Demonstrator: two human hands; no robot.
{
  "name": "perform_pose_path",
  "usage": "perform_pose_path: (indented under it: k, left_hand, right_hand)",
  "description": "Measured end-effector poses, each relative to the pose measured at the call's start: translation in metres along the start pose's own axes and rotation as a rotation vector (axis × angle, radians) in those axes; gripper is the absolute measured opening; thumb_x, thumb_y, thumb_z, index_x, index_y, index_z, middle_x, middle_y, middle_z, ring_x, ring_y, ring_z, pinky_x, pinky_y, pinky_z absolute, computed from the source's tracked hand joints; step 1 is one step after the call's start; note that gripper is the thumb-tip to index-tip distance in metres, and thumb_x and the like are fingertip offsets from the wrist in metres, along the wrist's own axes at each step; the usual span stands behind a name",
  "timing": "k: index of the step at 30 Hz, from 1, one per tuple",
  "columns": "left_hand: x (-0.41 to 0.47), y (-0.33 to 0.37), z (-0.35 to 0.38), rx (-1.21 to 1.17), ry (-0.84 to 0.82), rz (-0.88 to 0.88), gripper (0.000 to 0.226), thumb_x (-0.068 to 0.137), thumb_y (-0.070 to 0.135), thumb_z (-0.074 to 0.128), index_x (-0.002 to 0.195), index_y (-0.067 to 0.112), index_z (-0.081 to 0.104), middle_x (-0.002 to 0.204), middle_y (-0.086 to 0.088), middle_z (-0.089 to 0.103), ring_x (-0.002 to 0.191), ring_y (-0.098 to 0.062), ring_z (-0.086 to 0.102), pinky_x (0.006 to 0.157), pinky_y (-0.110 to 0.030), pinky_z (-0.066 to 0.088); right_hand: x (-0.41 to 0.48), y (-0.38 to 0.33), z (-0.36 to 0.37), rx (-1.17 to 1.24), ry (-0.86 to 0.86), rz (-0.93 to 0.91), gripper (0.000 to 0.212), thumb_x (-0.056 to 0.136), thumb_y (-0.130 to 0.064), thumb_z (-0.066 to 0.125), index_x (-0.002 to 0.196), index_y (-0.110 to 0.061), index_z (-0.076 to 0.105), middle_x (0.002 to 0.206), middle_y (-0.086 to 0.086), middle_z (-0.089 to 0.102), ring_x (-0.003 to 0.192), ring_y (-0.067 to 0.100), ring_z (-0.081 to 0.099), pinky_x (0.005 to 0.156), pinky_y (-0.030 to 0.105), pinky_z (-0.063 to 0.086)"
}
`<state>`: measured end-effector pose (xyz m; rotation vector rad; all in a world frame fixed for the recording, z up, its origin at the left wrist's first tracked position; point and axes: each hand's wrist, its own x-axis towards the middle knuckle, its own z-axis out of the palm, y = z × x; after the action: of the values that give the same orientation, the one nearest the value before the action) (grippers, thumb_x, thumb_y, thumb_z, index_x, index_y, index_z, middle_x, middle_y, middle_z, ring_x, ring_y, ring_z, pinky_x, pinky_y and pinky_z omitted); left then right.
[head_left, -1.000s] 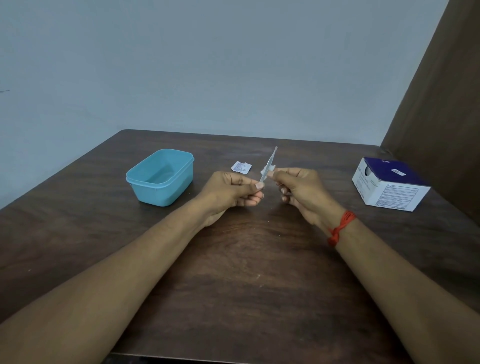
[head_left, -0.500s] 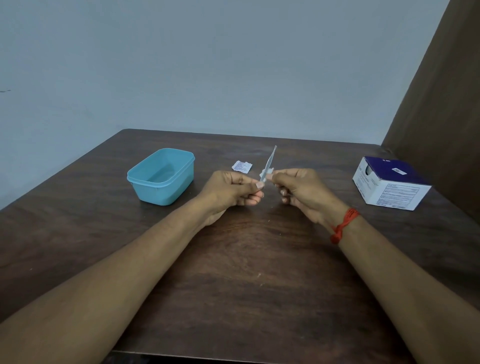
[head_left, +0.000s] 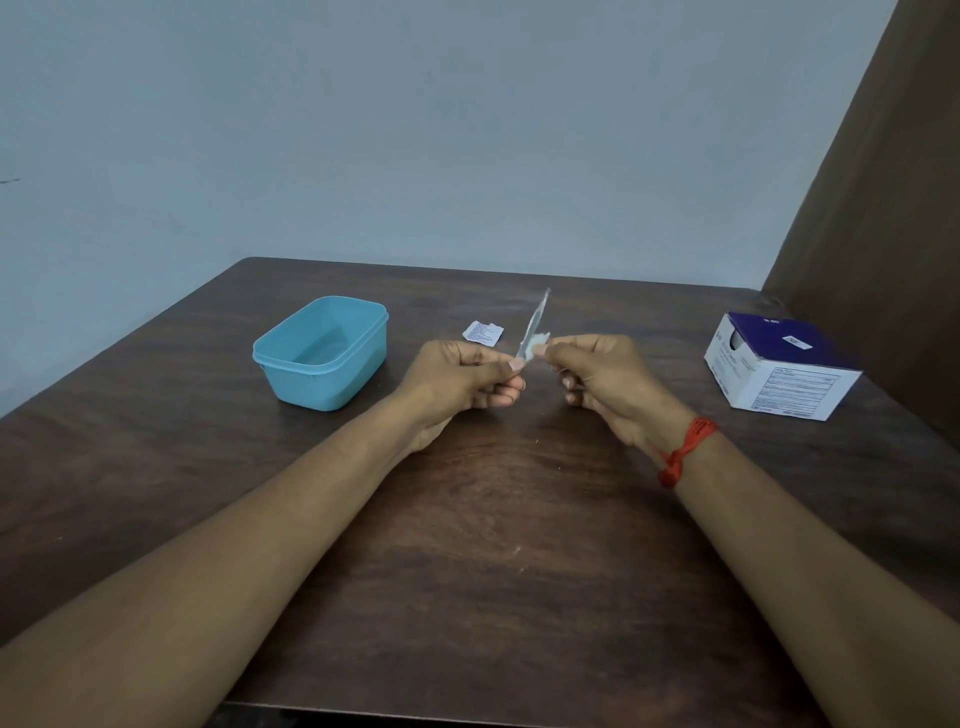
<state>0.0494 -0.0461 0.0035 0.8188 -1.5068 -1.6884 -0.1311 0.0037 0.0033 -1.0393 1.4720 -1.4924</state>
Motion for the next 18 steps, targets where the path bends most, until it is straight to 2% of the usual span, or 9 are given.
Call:
perform_pose_path:
  k: [4,12,18]
  left_hand:
    - [0.0003,-0.0002,-0.0007,-0.048,0.078,0.047,0.011,0.087,0.007,0.076,0.092,-0.002,0.075,0.076,-0.013,0.075,0.065,-0.015,0.071,0.063,-0.022,0.058]
    - [0.0006,-0.0008,0.0007,-0.016,0.073,0.048,0.013,0.085,0.007,0.077,0.094,-0.003,0.075,0.078,-0.013,0.076,0.069,-0.016,0.073,0.064,-0.022,0.059]
    - [-0.0006,0.0002,0.0024,0.023,0.066,0.034,0.011,0.085,0.006,0.076,0.094,-0.002,0.075,0.075,-0.012,0.076,0.066,-0.014,0.072,0.062,-0.021,0.059]
  right_hand:
    - [0.0041,-0.0018,-0.0068,0.031,0.083,-0.047,0.013,0.082,-0.021,0.082,0.088,-0.009,0.078,0.062,-0.006,0.059,0.048,0.005,0.044,0.046,0.021,0.039]
    - [0.0026,0.0033,-0.0011,0.007,0.048,-0.083,0.013,0.08,-0.025,0.083,0.085,-0.013,0.08,0.062,-0.007,0.062,0.05,0.006,0.044,0.046,0.021,0.04]
    - [0.0024,0.0041,0.0,-0.006,0.013,-0.102,0.017,0.081,-0.026,0.083,0.09,-0.012,0.08,0.066,-0.007,0.061,0.051,0.006,0.043,0.047,0.022,0.04]
